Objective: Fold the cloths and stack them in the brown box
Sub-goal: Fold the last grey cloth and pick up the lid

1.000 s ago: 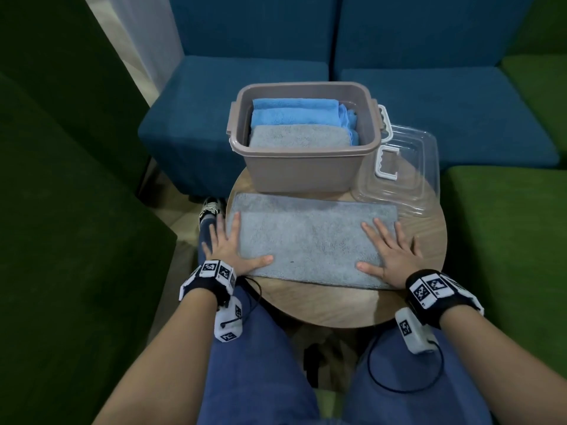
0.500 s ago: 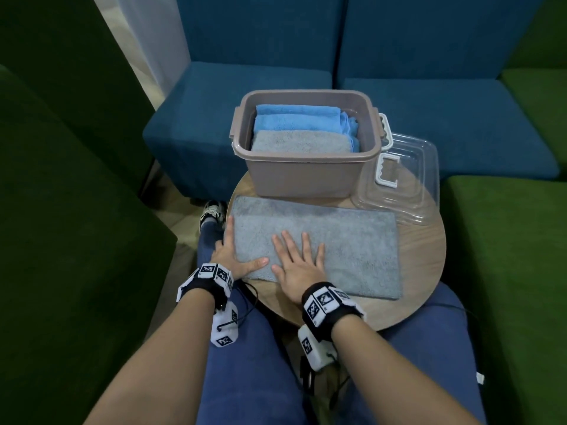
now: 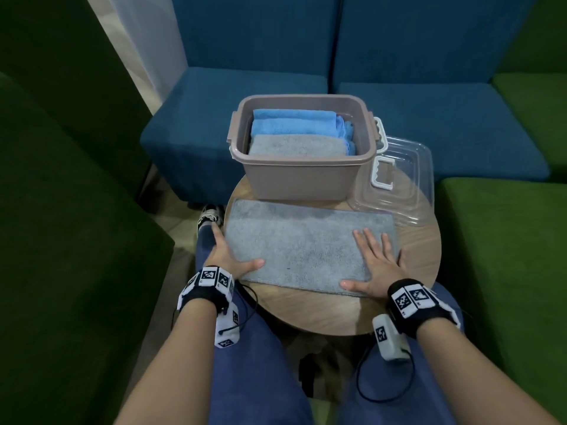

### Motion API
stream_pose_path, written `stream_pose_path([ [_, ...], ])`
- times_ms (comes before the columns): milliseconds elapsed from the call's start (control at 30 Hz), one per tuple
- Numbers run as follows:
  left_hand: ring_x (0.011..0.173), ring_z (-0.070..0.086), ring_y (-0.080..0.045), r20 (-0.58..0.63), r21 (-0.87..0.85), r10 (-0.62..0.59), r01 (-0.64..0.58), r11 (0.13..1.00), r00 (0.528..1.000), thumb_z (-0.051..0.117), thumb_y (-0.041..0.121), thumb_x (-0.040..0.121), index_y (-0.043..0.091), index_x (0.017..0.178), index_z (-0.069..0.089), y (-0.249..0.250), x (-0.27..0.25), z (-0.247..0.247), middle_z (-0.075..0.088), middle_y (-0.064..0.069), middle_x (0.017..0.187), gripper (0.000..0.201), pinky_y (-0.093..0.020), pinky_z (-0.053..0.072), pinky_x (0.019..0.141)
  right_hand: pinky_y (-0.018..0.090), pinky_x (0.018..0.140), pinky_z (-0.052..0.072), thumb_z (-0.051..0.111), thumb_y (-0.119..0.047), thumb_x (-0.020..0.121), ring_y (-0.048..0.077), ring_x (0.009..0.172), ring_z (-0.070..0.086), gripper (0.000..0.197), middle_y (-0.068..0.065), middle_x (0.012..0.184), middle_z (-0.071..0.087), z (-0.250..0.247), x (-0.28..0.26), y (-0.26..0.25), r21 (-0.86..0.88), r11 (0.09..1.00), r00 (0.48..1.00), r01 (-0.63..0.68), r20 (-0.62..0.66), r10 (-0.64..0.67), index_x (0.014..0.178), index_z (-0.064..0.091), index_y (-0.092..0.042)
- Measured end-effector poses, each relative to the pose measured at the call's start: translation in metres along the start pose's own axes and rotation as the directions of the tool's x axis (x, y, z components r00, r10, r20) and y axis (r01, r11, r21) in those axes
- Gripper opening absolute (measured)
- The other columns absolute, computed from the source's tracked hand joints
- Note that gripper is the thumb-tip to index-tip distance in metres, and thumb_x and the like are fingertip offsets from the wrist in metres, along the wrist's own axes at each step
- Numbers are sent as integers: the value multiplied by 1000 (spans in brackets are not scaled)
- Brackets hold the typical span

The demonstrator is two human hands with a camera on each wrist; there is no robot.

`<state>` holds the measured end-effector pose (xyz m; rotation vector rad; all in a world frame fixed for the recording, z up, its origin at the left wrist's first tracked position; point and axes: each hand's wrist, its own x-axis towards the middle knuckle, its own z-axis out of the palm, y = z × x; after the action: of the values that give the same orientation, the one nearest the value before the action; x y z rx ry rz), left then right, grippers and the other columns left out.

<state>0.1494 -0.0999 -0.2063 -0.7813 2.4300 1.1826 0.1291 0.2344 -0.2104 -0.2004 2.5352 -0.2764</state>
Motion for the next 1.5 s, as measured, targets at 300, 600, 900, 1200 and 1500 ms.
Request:
stream_pose_path([
  [300, 119, 56, -33, -111, -139, 191, -206, 969, 975, 67, 7, 84, 0, 127, 56, 79, -24, 0, 61, -15, 125, 45, -38, 46, 99, 60, 115, 2, 52, -73, 81, 29, 150, -1, 96, -6, 163, -1, -18, 6, -9, 82, 997, 997, 16, -78, -10, 155, 6, -33],
  [600, 119, 54, -24, 284, -49, 641, -657, 752, 713, 67, 12, 85, 15, 138, 49, 133, -90, 111, 58, -8, 130, 57, -29, 41, 102, 24, 62, 49, 48, -37, 100, 17, 68, 63, 32, 5, 79, 68, -59, 6, -13, 944, 308, 981, 117, -158, 111, 89, 65, -13],
  [900, 143, 16, -16, 428, 337, 635, -765, 549, 644, 74, 60, 70, 29, 151, 26, 100, -69, 118, 20, 3, 156, 100, -42, 16, 118, 7, 61, 48, 61, 8, 88, 7, 77, 56, 34, -1, 87, 60, -41, 7, 33, 843, 522, 945, 131, -266, 192, 116, 54, -10],
  [1200, 140, -34, -24, 539, 538, 478, -720, 439, 694, 64, 81, 61, 40, 148, -22, 60, -35, 107, -40, 6, 151, 129, -49, -19, 114, 52, 92, 50, 64, -13, 90, 35, 97, 63, 11, 9, 95, 65, -26, 28, 50, 749, 662, 901, -42, -258, 350, 88, 58, -23],
  [1500, 141, -34, -25, 538, 523, 479, -720, 456, 694, 62, 84, 58, 42, 146, -24, 57, -31, 110, -39, 8, 151, 130, -53, -18, 114, 36, 75, 43, 61, -13, 90, 32, 90, 59, 15, 12, 85, 59, -39, 25, 37, 598, 788, 889, -148, -269, 371, 95, 49, -7],
])
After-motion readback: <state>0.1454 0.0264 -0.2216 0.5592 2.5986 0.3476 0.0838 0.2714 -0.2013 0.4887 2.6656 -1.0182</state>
